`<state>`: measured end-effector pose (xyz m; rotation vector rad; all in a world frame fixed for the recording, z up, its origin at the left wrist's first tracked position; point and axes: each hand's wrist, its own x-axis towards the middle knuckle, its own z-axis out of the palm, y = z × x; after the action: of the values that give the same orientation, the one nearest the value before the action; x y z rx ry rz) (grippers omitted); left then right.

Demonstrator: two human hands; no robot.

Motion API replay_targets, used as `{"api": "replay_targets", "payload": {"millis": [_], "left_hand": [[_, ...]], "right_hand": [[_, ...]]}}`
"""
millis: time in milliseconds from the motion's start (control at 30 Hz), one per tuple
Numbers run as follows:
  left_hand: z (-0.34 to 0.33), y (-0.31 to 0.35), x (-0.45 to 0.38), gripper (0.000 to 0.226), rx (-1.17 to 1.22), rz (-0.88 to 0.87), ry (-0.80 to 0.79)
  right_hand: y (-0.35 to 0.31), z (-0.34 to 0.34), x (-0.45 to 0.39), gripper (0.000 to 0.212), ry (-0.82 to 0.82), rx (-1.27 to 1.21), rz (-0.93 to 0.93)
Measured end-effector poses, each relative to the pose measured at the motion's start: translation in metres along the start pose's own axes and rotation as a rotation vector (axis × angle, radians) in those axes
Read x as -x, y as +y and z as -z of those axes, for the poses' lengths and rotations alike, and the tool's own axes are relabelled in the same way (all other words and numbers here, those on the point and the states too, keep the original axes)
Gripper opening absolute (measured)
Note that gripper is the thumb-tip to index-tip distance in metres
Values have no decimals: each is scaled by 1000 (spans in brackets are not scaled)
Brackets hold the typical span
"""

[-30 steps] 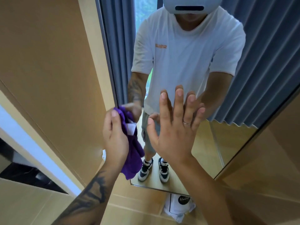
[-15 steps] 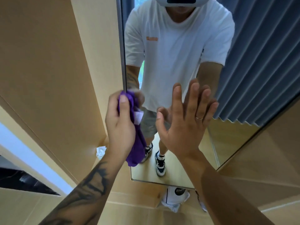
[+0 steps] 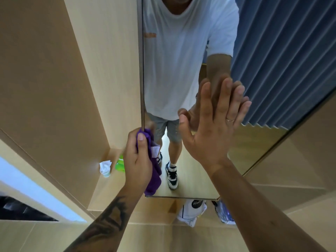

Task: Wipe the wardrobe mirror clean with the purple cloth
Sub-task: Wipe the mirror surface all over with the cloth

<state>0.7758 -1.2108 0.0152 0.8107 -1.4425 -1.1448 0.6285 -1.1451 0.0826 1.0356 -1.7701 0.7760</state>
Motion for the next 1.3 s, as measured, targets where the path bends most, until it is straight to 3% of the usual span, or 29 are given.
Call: {"api": "replay_targets", "payload": {"millis": [100,333,467,600,733,900,1133,1300], "left_hand": [[-2,26,-12,25,6,-37,8],[-16,119,-65,25,166,-309,46],[-18,88,-53,21,60,-317,131],[-9,14,-15,32,3,-131,55],[2,-30,9,28,-82,-59,-18],[-3,-6,-1,22,-35,-70,35],[-18,71,-42,9,105,-388,112],[-14,33,-23,13,25,-329,78]], "right_hand": [[-1,1,-2,72,7,21,0],[-5,4,-1,70,-4,36,-5],[-5,2,0,68,5,23,5],[-3,4,1,68,-2,25,10],[-2,4,1,66,14,11,17],[3,4,7,65,12,8,51],[13,-7,29,64,18,41,90],[8,-14,64,64,-56,9,38]]}}
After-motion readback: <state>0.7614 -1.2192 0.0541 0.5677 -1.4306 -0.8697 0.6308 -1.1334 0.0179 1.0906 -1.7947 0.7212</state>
